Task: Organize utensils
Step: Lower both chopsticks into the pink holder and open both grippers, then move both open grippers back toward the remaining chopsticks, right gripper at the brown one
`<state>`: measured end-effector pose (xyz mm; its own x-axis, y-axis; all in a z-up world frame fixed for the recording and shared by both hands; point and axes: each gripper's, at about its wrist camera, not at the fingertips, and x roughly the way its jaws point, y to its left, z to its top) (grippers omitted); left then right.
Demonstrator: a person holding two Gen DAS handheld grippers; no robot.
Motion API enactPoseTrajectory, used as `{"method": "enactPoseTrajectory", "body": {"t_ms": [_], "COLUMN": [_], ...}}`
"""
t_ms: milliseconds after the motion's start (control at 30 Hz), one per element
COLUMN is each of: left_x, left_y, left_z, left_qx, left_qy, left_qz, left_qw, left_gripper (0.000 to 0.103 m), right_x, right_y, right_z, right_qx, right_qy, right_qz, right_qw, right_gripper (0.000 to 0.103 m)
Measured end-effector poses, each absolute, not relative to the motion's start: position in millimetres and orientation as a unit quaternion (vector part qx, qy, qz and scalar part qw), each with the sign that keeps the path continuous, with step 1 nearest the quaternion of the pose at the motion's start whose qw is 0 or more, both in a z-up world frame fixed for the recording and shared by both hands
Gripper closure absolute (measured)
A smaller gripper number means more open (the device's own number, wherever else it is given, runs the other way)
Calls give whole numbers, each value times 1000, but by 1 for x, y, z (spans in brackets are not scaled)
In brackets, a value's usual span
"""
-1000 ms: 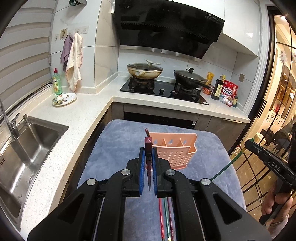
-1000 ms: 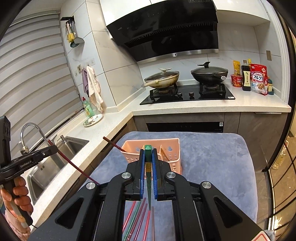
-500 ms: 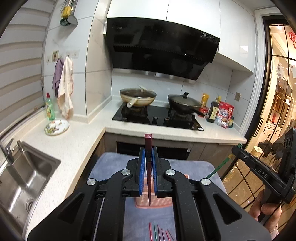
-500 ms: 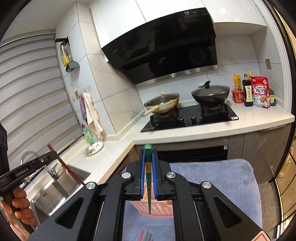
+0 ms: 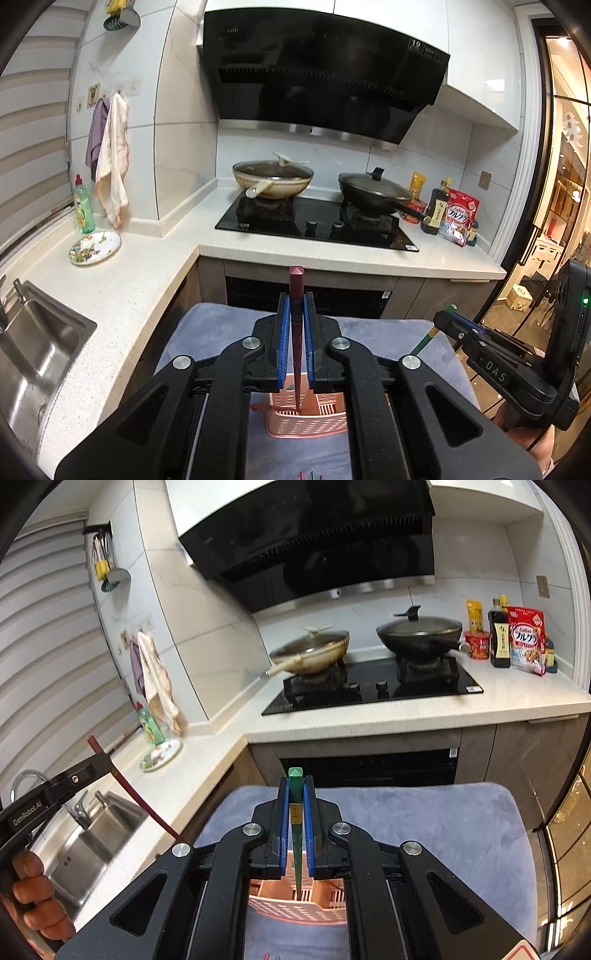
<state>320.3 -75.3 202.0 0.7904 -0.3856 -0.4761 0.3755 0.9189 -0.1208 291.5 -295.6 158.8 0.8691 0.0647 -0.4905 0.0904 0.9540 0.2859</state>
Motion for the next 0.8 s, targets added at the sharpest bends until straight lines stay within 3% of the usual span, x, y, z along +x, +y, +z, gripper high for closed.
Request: {"method": "enactPoseTrajectory", "body": {"t_ms": [200, 233, 333, 467, 800], "left_x": [326, 326, 323, 312, 256], "left_y": [-75, -75, -72, -69, -53], "left_z": [182, 181, 180, 185, 173], "left_qx": [-13, -13, -16, -12, 21], "left_qy": [262, 260, 261, 257, 275], "left_qz": [-190, -188, -181, -176, -155], "left_qw": [946, 947, 948, 950, 949], "left_gripper": [95, 91, 64, 53, 46], "right_x": [296, 295, 288, 272, 200], "right_y": [-292, -290, -287, -285, -272], "right_z": [141, 141, 146, 160, 151], "right_qx": [146, 144, 131, 131, 121], "right_qy": [275, 274, 266, 249, 261], "right_qz": [-9, -10, -16, -12, 4], "right_qw": [950, 951, 955, 959, 958], "right_gripper": [96, 95, 90, 79, 75]}}
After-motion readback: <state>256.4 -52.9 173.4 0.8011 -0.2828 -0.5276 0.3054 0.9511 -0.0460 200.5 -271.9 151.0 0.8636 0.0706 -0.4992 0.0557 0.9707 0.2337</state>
